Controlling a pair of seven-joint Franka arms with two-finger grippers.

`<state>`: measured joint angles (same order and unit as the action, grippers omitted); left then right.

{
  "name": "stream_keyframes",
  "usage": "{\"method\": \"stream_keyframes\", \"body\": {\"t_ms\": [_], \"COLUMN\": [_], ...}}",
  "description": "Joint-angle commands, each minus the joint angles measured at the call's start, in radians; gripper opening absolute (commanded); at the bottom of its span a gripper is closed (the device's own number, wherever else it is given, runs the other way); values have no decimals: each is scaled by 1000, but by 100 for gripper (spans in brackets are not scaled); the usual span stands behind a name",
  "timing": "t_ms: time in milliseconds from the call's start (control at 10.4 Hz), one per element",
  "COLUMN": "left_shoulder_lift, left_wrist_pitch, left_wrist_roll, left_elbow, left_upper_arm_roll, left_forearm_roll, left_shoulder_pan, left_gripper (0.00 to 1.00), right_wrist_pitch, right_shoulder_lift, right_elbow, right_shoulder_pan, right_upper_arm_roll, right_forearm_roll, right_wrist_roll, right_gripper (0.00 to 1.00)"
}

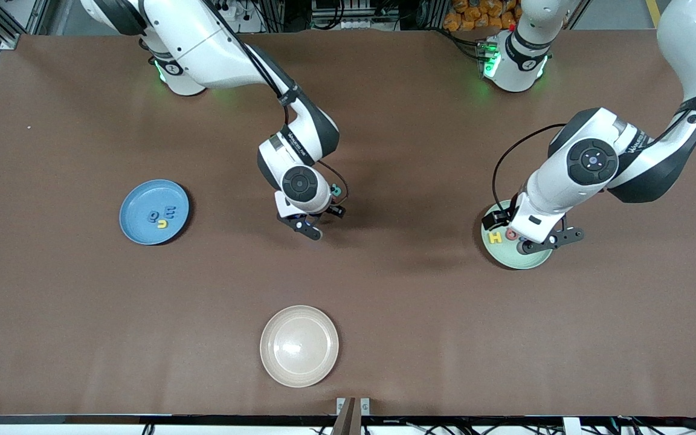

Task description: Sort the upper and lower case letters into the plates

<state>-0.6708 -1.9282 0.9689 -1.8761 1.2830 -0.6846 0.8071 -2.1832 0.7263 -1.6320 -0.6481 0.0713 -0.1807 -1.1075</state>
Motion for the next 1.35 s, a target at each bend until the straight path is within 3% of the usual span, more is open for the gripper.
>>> {"method": "stream_keyframes", "body": {"t_ms": [0, 481, 1251], "left_shoulder_lift": [14, 14, 11], "left_wrist_pitch": [21, 26, 26], "left_wrist_roll": [37, 187, 177], "left_elbow": [6, 9, 9], "left_upper_arm_roll": [6, 4, -4], "left_forearm_roll": [-9, 34, 34], "left_shoulder_pan": [-14, -118, -115], "left_gripper": [100, 100, 100], "right_wrist_pitch": [-39, -37, -32], "right_shoulder_lift": [-15, -19, -25], "right_elbow": [-38, -43, -58], "right_shoulder_pan": [-15, -21, -30], "right_upper_arm_roll": [-7, -5, -1], "right_forearm_roll": [9, 7, 7], "right_wrist_roll": [8, 18, 17], "right_gripper": [85, 81, 80]}}
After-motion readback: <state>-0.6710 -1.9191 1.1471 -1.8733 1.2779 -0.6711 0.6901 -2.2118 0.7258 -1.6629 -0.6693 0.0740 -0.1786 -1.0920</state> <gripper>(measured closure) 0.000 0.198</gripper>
